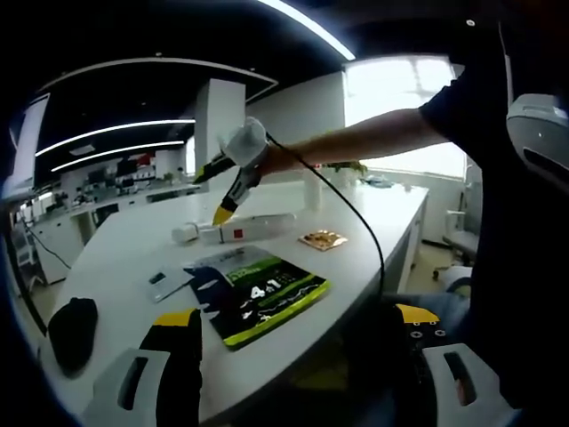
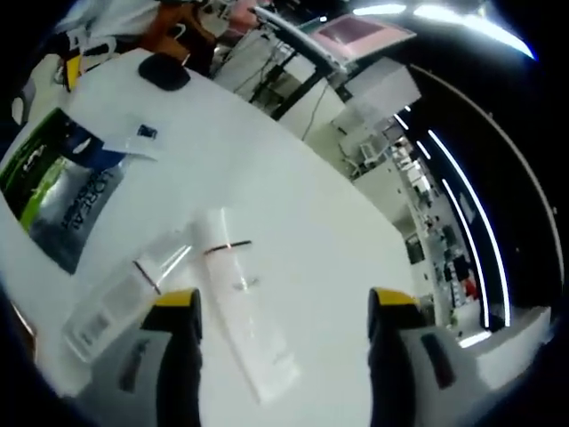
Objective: Arrange the skincare products in the storage area until every visible bottle or jar stands upright without overlapping.
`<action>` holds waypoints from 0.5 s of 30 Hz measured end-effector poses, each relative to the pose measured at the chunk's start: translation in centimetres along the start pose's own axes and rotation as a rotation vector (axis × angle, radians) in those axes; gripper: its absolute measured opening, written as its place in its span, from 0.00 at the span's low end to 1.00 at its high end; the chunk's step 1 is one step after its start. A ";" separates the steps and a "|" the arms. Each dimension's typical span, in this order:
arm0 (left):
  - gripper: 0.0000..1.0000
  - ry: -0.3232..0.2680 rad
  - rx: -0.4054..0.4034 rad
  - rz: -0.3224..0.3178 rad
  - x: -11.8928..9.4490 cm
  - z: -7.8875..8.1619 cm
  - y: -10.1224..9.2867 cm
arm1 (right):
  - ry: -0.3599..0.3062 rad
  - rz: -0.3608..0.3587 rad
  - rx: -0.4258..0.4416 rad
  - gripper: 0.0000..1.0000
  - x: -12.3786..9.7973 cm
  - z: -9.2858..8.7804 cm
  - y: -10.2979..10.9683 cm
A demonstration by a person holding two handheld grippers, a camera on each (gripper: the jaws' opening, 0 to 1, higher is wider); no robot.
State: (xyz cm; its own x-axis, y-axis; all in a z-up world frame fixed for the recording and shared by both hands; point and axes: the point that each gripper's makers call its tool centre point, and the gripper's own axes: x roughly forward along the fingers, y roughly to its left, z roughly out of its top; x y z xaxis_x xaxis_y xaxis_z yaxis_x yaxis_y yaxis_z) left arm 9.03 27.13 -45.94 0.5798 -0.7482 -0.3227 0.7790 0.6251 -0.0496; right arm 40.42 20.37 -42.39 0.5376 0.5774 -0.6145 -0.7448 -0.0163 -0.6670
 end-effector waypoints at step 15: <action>0.89 -0.005 -0.002 -0.004 0.1 0.1 -0.2 | 0.030 0.075 -0.045 0.70 0.5 -1.2 0.9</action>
State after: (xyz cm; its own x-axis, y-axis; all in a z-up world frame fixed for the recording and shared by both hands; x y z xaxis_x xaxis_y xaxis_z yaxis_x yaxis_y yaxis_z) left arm 8.96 26.89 -45.90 0.5777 -0.7518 -0.3180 0.7810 0.6224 -0.0526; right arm 40.45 19.67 -43.81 0.4931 0.5481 -0.6756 -0.7655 -0.0956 -0.6363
